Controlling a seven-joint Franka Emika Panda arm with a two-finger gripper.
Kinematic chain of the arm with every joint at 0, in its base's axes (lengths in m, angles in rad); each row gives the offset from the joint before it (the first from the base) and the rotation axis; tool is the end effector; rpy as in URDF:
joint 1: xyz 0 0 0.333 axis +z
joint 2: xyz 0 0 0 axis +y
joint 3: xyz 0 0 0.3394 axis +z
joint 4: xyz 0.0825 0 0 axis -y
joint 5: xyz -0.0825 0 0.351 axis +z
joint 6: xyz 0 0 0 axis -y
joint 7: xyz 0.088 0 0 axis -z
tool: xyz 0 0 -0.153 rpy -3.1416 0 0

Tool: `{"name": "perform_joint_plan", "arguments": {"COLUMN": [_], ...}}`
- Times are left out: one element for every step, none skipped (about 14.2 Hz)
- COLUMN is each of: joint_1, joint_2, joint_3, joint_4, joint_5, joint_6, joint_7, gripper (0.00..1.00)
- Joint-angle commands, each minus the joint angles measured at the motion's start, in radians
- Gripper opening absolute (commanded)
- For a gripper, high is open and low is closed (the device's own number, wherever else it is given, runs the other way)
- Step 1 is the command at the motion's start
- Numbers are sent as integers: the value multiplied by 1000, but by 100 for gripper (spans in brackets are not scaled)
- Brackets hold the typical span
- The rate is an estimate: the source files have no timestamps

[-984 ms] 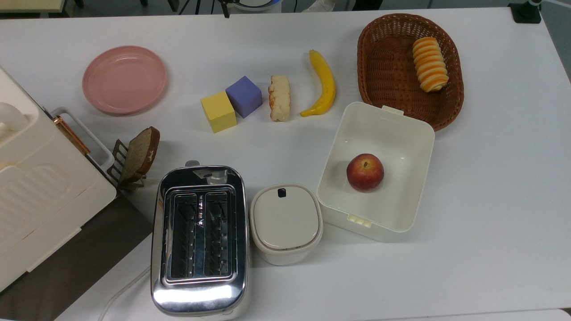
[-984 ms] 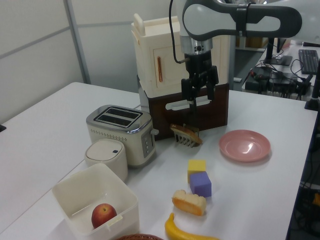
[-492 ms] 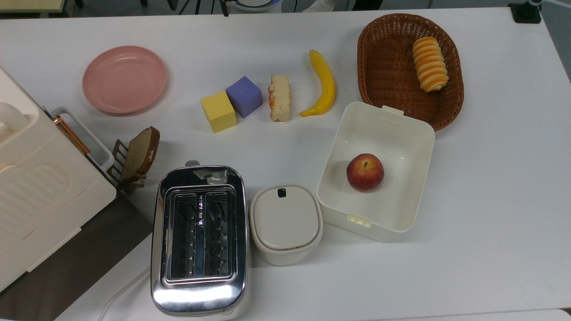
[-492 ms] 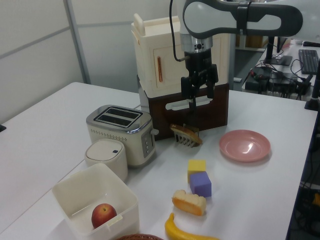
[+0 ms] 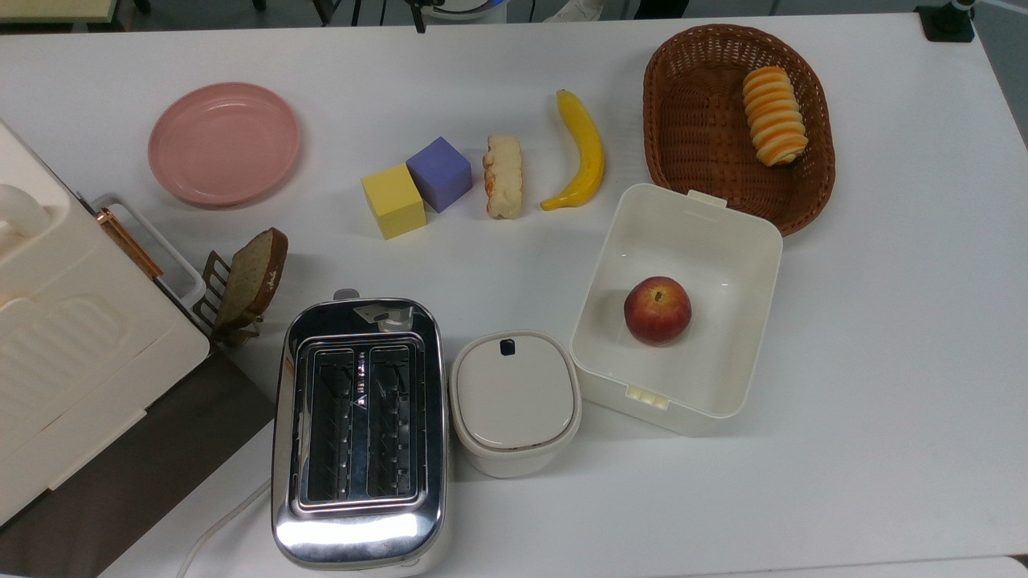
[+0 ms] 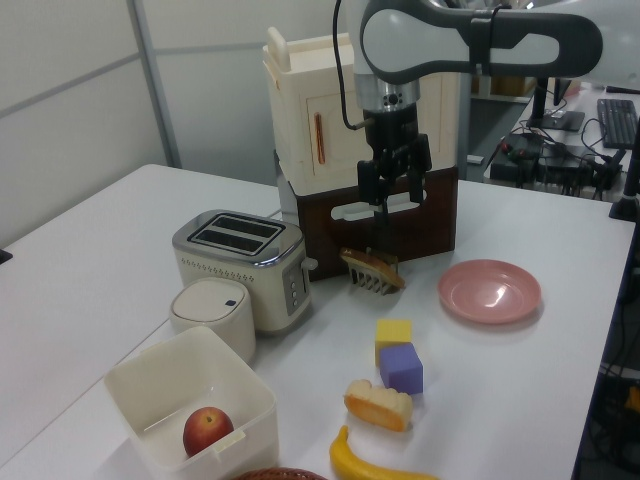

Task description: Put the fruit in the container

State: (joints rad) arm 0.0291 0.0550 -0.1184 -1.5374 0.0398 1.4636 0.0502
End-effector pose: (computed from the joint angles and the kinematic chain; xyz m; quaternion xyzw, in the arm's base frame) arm 0.5199 -0.0384 0.5795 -0.9954 0.0688 0.0638 0.0179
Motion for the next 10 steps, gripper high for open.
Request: {"name": "perform_joint_plan", "arguments": {"joint_1": [34, 40, 38, 35, 34, 32, 37, 43, 66, 87], "joint_2": [-6, -4, 5, 20, 35, 57, 60, 55, 51, 51], "joint_3": [-1, -1, -1, -1, -1, -3, -3, -3, -3, -3], "joint_4": [-44, -64, -79, -90, -96, -119, -147, -179, -196, -199], "joint_5": [12, 12, 12, 12, 9, 3, -1, -9, -12, -12], "joint_6": [-12, -9, 6, 20, 33, 59, 81, 102, 112, 100], "joint_7": [-7, -7, -9, -12, -21, -62, -82, -84, -84, -78], "gripper": [100, 100, 100, 100, 100, 100, 100, 100, 100, 100]}}
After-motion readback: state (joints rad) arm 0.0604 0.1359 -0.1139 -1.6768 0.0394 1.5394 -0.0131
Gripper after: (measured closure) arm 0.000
